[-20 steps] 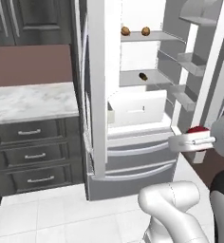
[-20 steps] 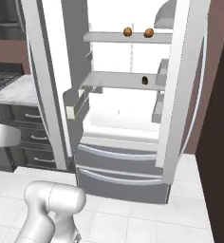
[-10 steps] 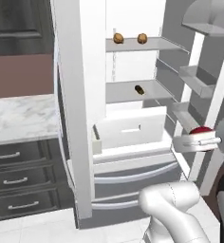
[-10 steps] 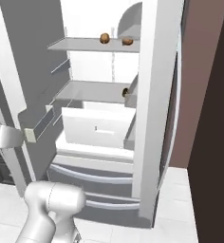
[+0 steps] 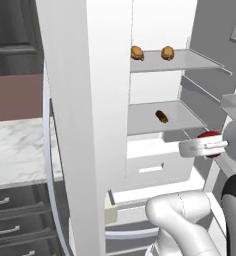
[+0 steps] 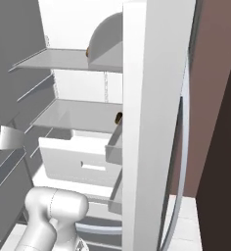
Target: Transport the chicken drumstick and tomato to the fridge. Place the chicken drumstick on the rack containing meat and place the tomato on the rack containing the vegetable, ensuring meats and vegetables are on different racks.
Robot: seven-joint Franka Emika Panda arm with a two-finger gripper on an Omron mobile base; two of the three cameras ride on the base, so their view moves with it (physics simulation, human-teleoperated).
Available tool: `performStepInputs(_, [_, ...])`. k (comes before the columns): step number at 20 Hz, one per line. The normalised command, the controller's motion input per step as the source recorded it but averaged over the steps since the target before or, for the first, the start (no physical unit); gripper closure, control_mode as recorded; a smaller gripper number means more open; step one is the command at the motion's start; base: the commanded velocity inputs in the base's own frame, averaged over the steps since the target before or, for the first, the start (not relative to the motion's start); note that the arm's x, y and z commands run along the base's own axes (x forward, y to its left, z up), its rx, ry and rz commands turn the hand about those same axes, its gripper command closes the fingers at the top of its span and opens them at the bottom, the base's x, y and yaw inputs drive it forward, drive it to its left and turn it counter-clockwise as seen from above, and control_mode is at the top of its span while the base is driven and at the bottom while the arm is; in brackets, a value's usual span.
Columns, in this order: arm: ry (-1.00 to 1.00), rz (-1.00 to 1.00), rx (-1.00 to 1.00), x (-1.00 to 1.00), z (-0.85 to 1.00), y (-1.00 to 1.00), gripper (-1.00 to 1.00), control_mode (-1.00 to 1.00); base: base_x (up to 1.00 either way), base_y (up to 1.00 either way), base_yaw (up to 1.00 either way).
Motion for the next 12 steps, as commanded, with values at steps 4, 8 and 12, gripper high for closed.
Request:
performStepInputs(4, [0.0,0.0,0.0,0.0,0.0,0.0,1.0,1.0,1.0,-0.16,0.0])
performStepInputs(8, [0.0,0.0,0.0,0.0,0.0,0.0,1.0,1.0,1.0,-0.04,0.0])
performStepInputs(12, [0.0,0.0,0.0,0.0,0.0,0.0,1.0,1.0,1.0,-0.12,0.0])
